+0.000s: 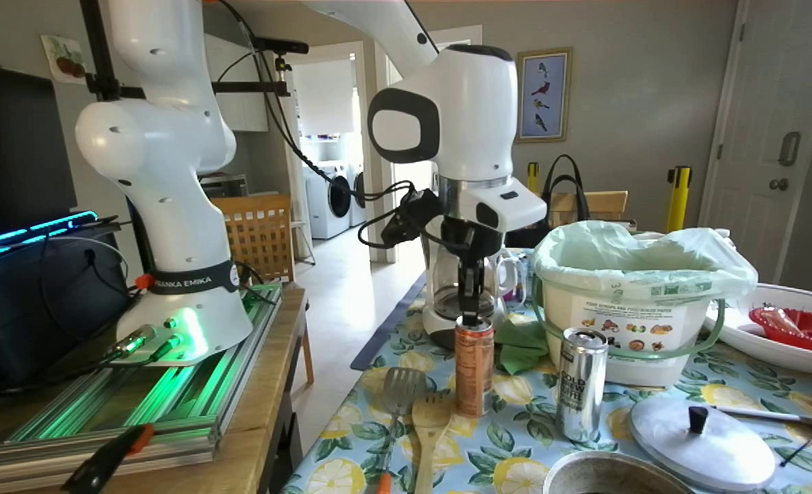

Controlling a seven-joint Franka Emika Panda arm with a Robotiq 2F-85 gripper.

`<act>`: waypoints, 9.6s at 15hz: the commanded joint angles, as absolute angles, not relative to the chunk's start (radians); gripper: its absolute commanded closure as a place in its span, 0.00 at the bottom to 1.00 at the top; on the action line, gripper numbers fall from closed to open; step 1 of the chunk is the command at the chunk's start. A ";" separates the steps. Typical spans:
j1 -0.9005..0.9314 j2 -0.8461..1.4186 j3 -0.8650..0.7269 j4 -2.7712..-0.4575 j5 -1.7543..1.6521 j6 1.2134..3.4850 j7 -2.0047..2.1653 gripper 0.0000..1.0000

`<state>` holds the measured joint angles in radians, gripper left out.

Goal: Put the brown can inside the white bin

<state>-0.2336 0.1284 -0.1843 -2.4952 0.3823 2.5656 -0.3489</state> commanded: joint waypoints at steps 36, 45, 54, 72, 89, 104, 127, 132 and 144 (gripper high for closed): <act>-0.266 0.143 -0.145 -2.468 0.474 2.595 -0.468 1.00; -0.266 0.147 -0.144 -2.462 0.472 2.591 -0.484 0.81; -0.272 0.149 -0.142 -2.458 0.471 2.588 -0.532 0.36; -0.273 0.152 -0.127 -2.457 0.464 2.582 -0.627 0.70; -0.274 0.153 -0.124 -2.465 0.467 2.579 -0.650 0.64; -0.277 0.156 -0.124 -2.475 0.471 2.576 -0.668 0.74; -0.254 0.016 -0.149 -2.490 0.453 2.530 -0.670 1.00; -0.239 -0.053 -0.164 -2.487 0.457 2.501 -0.676 1.00; -0.141 -0.159 -0.205 -2.353 0.460 2.389 -0.673 1.00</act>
<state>-0.1773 -0.1416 -0.1831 -2.4075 0.4362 2.4452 -0.6452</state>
